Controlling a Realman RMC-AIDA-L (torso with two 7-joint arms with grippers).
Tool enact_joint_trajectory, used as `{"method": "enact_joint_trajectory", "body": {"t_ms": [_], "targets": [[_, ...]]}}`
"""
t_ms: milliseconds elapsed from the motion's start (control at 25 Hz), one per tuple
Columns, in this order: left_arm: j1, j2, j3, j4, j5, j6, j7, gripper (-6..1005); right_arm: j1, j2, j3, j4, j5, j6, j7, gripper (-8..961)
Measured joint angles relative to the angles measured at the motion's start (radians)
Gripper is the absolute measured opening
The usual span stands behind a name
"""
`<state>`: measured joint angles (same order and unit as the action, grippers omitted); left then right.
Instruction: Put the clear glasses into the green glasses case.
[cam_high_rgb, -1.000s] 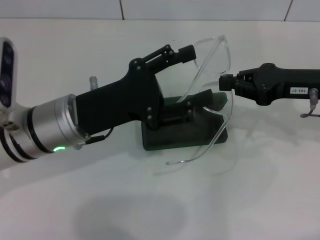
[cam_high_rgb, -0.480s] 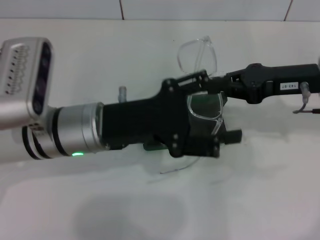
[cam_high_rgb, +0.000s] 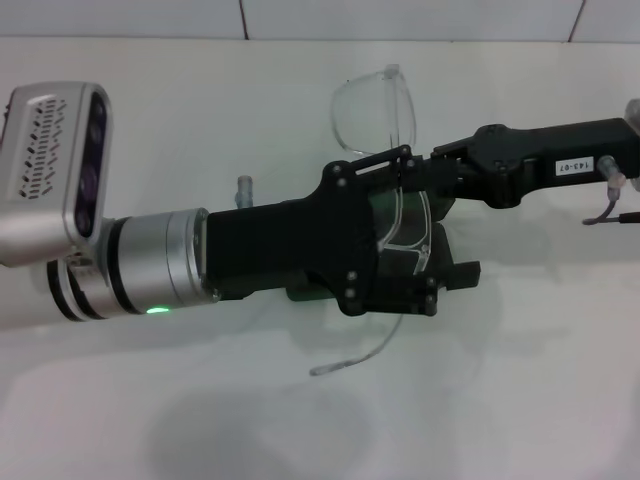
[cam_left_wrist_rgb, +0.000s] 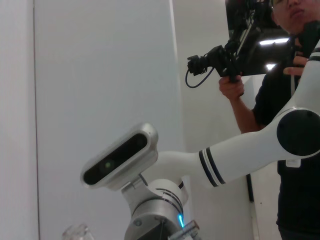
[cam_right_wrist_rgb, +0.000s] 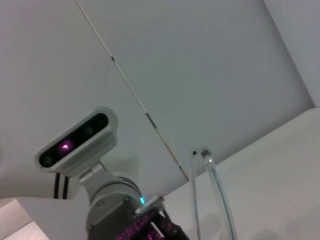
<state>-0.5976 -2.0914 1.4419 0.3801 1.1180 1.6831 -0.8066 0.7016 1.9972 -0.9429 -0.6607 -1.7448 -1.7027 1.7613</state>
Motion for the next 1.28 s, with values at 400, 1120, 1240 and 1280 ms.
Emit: {"method": "enact_joint_trajectory", "body": {"t_ms": [400, 1120, 1240, 1280], "targets": [[0.006, 0.001, -0.003, 0.0, -0.006, -0.003, -0.003, 857, -0.008, -0.001, 0.009, 0.002, 0.005, 0.0, 0.003, 50], [0.199, 0.085, -0.159, 0.021, -0.104, 0.138, -0.003, 856, -0.088, 0.003, 0.229, -0.005, 0.132, -0.009, -0.082, 51], [0.207, 0.09, -0.16, 0.019, -0.063, 0.101, -0.005, 856, -0.089, 0.002, 0.23, 0.0, 0.187, -0.017, -0.101, 51], [0.205, 0.089, -0.16, 0.019, -0.046, 0.091, -0.007, 856, -0.089, 0.005, 0.229, 0.001, 0.21, -0.017, -0.114, 51]]}}
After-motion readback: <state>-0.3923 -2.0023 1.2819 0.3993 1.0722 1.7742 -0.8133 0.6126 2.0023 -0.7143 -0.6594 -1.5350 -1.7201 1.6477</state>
